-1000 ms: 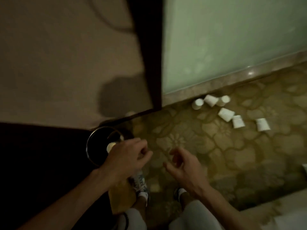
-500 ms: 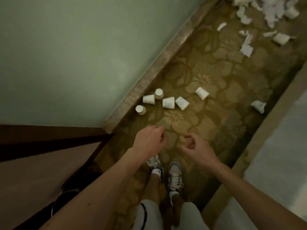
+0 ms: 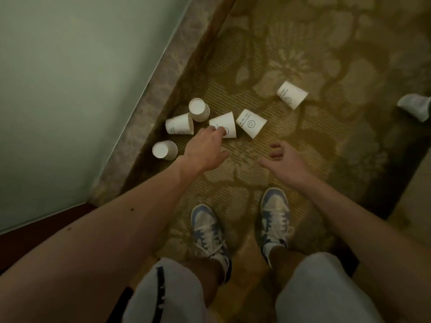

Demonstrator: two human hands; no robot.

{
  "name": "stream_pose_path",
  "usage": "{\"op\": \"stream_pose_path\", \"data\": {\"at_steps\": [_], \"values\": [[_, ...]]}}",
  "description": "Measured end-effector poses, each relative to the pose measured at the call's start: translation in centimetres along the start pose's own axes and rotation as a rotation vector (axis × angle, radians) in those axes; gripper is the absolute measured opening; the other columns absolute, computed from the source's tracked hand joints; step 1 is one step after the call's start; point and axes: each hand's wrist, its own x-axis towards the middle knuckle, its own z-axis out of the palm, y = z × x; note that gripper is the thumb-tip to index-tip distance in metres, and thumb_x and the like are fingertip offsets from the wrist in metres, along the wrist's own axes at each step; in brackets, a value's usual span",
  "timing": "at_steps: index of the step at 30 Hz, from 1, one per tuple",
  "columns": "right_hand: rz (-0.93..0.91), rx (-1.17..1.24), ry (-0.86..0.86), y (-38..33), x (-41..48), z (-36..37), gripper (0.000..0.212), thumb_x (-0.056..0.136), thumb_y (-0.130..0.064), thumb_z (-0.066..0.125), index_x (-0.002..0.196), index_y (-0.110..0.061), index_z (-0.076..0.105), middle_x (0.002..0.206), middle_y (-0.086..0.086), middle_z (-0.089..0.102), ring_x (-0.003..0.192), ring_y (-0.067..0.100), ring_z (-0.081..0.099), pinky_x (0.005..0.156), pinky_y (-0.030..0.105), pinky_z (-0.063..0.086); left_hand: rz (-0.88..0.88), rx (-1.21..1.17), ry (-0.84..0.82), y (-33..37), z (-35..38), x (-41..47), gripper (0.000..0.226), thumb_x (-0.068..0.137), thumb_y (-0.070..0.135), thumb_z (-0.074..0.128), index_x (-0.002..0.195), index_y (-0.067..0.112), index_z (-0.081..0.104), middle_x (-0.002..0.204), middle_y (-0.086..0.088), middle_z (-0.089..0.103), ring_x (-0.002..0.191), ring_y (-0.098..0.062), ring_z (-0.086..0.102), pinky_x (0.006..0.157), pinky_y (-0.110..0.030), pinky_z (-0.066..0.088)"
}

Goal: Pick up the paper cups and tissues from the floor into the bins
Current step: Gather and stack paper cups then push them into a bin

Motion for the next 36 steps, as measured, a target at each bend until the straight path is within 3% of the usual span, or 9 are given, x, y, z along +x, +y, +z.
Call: {"op": "stream_pose_path", "data": {"at_steps": [3, 6, 9, 16, 19, 23, 28, 33, 36], "values": [[-0.100, -0.130, 0.013, 1.3, 6.7, 1.3, 0.068, 0.081, -0.043, 0.076, 0.139, -0.023, 0.045, 0.137, 0.001, 0.054, 0.121, 0.020, 0.053, 0.097, 0.039, 0.046, -0.024, -0.029, 0.022, -1.5, 3.6, 5.4, 0.061, 0.090, 0.037, 0.065, 0.141, 0.011, 0.044, 0.142, -0.013, 0.047, 0.131, -0.029, 0.043, 0.108, -0.041, 0.037], [-0.211, -0.250, 0.051, 2.4, 12.5, 2.4, 0.070, 0.085, -0.040, 0.072, 0.145, -0.023, 0.039, 0.147, 0.005, 0.046, 0.128, 0.023, 0.048, 0.092, 0.032, 0.040, 0.005, 0.022, 0.033, -3.1, 6.6, 9.8, 0.068, 0.089, 0.036, 0.067, 0.145, 0.011, 0.039, 0.150, -0.013, 0.038, 0.138, -0.029, 0.036, 0.112, -0.044, 0.035], [-0.315, -0.363, 0.124, 2.8, 17.2, 3.5, 0.071, 0.088, -0.040, 0.068, 0.147, -0.020, 0.033, 0.149, 0.006, 0.039, 0.133, 0.026, 0.040, 0.100, 0.040, 0.037, 0.064, 0.126, 0.019, -4.8, 8.5, 12.8, 0.069, 0.090, 0.038, 0.066, 0.146, 0.012, 0.035, 0.154, -0.014, 0.033, 0.140, -0.031, 0.033, 0.111, -0.048, 0.038], [-0.378, -0.601, 0.138, 3.7, 23.4, 4.5, 0.082, 0.083, -0.048, 0.072, 0.146, -0.017, 0.031, 0.147, 0.010, 0.038, 0.133, 0.030, 0.038, 0.105, 0.046, 0.036, 0.097, 0.202, 0.183, -6.6, 11.9, 16.0, 0.075, 0.080, 0.038, 0.077, 0.138, 0.014, 0.037, 0.143, -0.011, 0.046, 0.127, -0.028, 0.041, 0.102, -0.042, 0.042], [-0.347, -0.610, 0.072, 3.6, 24.8, 4.3, 0.099, 0.068, -0.055, 0.082, 0.144, -0.015, 0.032, 0.143, 0.011, 0.043, 0.129, 0.029, 0.043, 0.099, 0.043, 0.040, 0.109, 0.276, 0.316, -7.1, 13.1, 16.3, 0.085, 0.071, 0.046, 0.082, 0.136, 0.016, 0.037, 0.135, -0.006, 0.050, 0.120, -0.023, 0.043, 0.096, -0.036, 0.041], [-0.405, -0.653, 0.001, 3.1, 26.3, 4.4, 0.067, 0.060, -0.053, 0.085, 0.107, -0.016, 0.055, 0.103, 0.002, 0.065, 0.089, 0.018, 0.061, 0.070, 0.035, 0.049, 0.097, 0.245, 0.306, -7.8, 14.0, 15.8, 0.095, 0.068, 0.057, 0.080, 0.141, 0.015, 0.037, 0.134, -0.005, 0.048, 0.119, -0.022, 0.042, 0.098, -0.037, 0.038], [-0.416, -0.486, -0.097, 1.7, 25.9, 4.5, 0.050, 0.064, -0.044, 0.089, 0.099, -0.022, 0.060, 0.092, -0.005, 0.068, 0.083, 0.013, 0.064, 0.066, 0.031, 0.051, 0.037, -0.075, 0.266, -9.0, 14.0, 12.4, 0.076, 0.070, 0.065, 0.074, 0.126, 0.018, 0.053, 0.119, 0.001, 0.054, 0.104, -0.014, 0.045, 0.092, -0.033, 0.043], [-0.468, -0.161, -0.281, -1.1, 23.9, 4.7, 0.042, 0.066, -0.037, 0.086, 0.101, -0.022, 0.068, 0.089, -0.001, 0.076, 0.077, 0.014, 0.074, 0.060, 0.027, 0.056, -0.019, -0.514, 0.454, -10.6, 12.3, 7.4, 0.055, 0.065, 0.071, 0.070, 0.107, 0.037, 0.059, 0.102, 0.017, 0.056, 0.092, -0.001, 0.054, 0.078, -0.025, 0.051], [-0.473, 0.153, -0.371, -3.4, 23.2, 5.2, 0.049, 0.068, -0.033, 0.079, 0.112, -0.014, 0.067, 0.094, 0.003, 0.077, 0.084, 0.019, 0.075, 0.063, 0.028, 0.059, -0.065, -0.901, 0.579, -11.0, 10.5, 5.9, 0.053, 0.058, 0.067, 0.076, 0.102, 0.041, 0.061, 0.097, 0.014, 0.069, 0.087, 0.003, 0.066, 0.062, -0.017, 0.055]]}}
